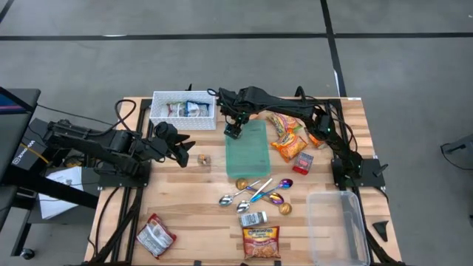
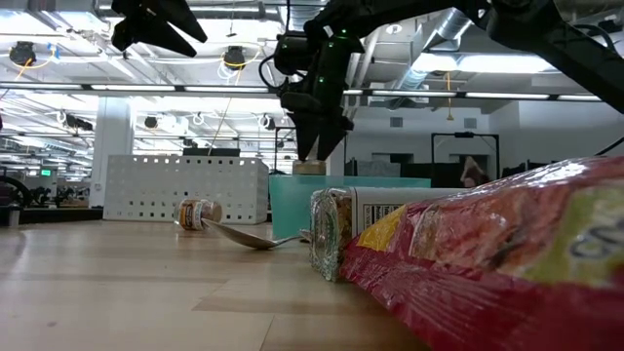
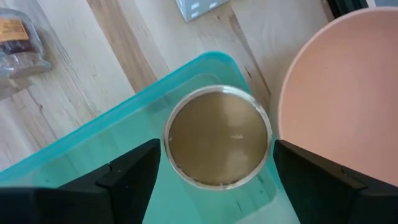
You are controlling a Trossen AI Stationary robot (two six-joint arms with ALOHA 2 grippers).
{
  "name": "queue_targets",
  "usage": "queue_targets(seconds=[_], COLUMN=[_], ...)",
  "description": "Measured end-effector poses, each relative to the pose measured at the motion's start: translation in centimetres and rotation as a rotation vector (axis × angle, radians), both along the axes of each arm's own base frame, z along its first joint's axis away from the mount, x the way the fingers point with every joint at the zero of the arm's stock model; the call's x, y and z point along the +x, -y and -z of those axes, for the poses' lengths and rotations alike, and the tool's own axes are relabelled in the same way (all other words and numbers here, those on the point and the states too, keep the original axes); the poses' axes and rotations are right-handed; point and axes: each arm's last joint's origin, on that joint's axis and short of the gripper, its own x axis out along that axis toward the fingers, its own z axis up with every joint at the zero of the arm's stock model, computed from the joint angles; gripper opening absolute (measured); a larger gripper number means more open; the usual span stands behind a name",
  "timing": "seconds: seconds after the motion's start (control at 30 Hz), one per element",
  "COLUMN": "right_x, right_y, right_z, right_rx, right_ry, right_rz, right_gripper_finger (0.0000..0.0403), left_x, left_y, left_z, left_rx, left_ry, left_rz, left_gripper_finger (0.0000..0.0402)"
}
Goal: Pick & Place Food Item
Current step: Put the brown seasoning into the blue bin
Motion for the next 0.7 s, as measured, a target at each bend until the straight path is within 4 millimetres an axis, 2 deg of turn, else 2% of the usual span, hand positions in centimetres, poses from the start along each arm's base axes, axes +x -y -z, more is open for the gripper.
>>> queue_targets(seconds=[0.17,0.27,0.5,0.7], right_x=[-0.3,-0.9,-3.4,-8.1], right_y=[0.0,0.1,-1.0,-3.1], right_z=[-0.4,-1.4,-7.1,-13.7], right_rx=[0.002,0.018,0.023,-0.002], right_ry=[-0.001,-0.006,0.120,0.218], right_rz=[0.007,0.018,0.026,0.033], right_gripper_finger=[0.0309,0.0309,0.0309,0.0309], left_x=[0.0,0.0,0.0,0.0], left_y=[0.0,0.0,0.0,0.0], left_z=[0.0,0.0,0.0,0.0], left_rx=[0.001,0.002,0.002,0.002], left_ry=[0.000,-0.001,0.000,-0.001], left_rz=[0.000,0.002,0.002,0.002], left_gripper_finger=[0.0165,0.0167,0.0173,0.0174])
